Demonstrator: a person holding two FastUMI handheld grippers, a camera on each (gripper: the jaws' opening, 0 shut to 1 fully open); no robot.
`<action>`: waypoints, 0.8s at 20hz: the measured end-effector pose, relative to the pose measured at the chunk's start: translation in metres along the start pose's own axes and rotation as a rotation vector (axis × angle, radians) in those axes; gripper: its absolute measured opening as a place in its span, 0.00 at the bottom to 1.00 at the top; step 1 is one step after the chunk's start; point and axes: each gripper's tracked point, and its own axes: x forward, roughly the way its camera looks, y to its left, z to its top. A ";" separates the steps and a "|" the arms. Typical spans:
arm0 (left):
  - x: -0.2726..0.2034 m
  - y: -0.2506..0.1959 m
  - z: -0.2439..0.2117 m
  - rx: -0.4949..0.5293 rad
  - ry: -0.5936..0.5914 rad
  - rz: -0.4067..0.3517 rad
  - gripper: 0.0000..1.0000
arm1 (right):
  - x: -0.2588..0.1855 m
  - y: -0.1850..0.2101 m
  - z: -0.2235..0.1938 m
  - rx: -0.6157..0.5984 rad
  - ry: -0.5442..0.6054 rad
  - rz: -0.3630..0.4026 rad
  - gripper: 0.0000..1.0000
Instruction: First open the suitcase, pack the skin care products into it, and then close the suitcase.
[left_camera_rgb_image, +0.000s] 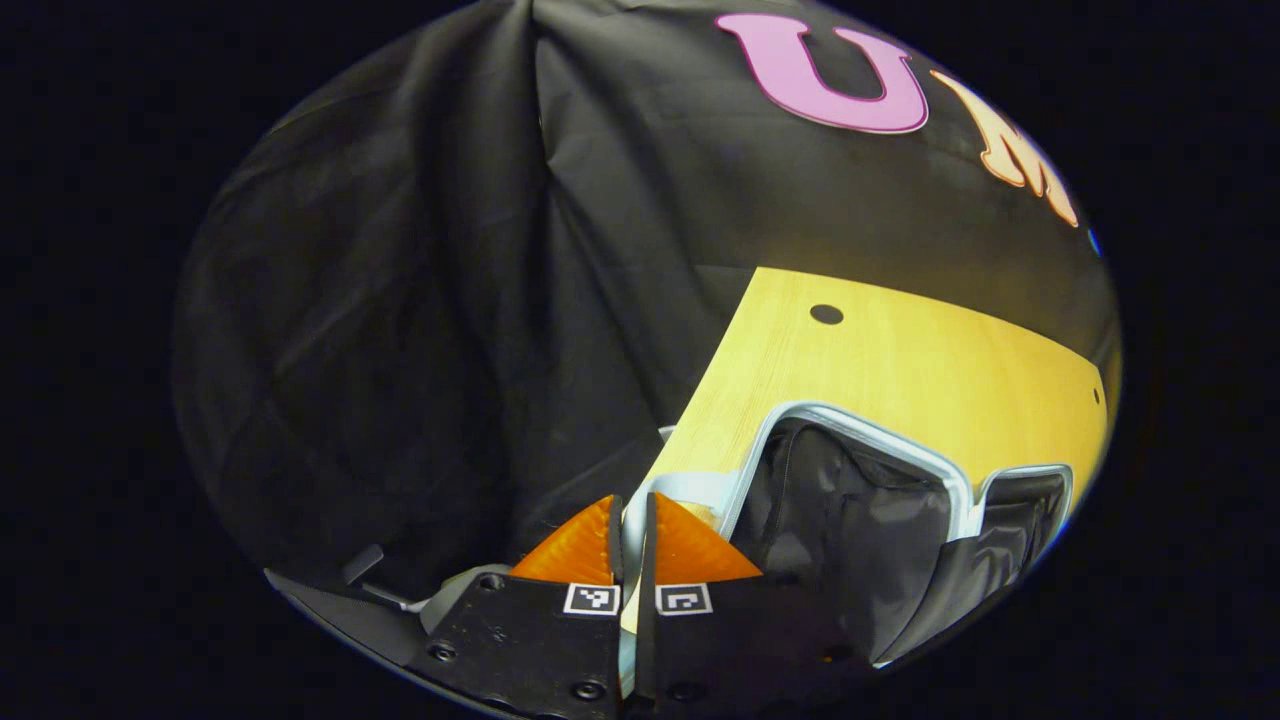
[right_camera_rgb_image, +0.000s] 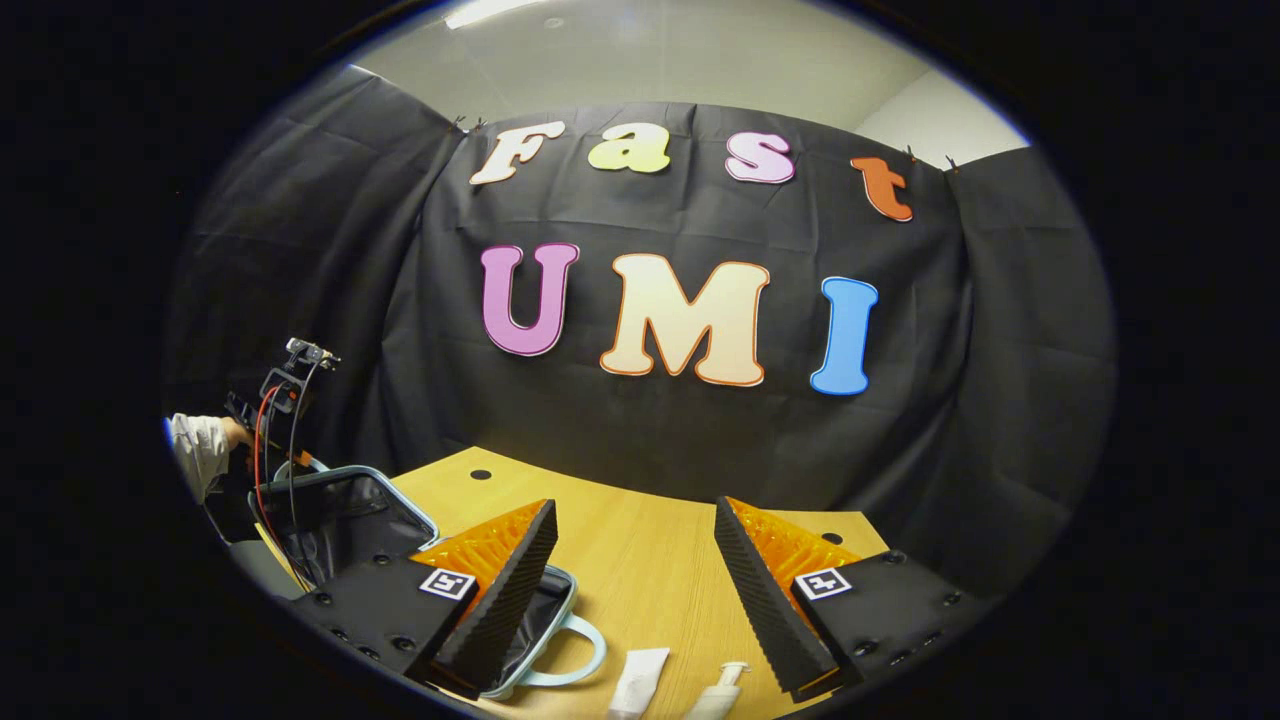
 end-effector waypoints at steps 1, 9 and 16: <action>0.004 -0.002 -0.004 -0.005 0.011 -0.003 0.00 | 0.000 -0.001 0.000 -0.003 0.003 -0.008 1.00; 0.039 0.014 -0.027 -0.038 -0.005 0.075 0.20 | -0.001 -0.005 -0.010 -0.002 0.038 -0.032 1.00; -0.022 0.019 0.037 -0.036 -0.236 0.170 0.83 | -0.004 -0.025 -0.009 0.023 0.011 -0.030 1.00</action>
